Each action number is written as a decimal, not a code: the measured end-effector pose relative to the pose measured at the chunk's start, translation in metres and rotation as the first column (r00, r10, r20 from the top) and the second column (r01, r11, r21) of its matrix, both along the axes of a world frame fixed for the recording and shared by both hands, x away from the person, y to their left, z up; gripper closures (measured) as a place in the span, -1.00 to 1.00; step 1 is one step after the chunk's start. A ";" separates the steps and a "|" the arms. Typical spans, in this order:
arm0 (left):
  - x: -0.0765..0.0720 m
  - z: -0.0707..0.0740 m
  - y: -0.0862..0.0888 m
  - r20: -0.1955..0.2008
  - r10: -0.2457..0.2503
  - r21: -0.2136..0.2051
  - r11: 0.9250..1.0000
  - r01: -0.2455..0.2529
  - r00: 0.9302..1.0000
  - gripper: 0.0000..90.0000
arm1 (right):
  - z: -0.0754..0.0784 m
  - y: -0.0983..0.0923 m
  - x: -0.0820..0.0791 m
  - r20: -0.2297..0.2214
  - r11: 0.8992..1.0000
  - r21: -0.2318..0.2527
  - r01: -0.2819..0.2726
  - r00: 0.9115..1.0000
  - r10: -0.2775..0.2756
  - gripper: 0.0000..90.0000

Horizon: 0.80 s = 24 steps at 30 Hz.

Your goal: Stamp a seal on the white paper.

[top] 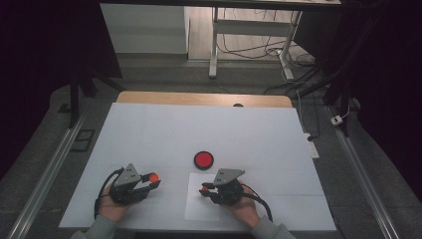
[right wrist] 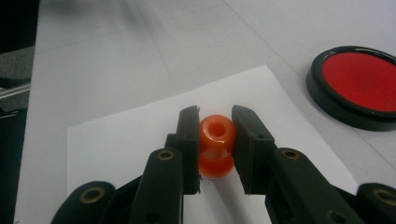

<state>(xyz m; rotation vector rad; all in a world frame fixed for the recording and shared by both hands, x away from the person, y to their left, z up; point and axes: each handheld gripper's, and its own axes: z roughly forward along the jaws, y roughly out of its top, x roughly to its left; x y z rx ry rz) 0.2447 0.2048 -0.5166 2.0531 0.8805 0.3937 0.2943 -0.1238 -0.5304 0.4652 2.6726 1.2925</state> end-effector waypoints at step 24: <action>-0.001 0.001 0.002 0.003 0.009 -0.009 1.000 -0.009 1.000 0.44 | -0.005 -0.003 -0.002 0.024 0.999 0.032 -0.006 1.000 0.006 0.62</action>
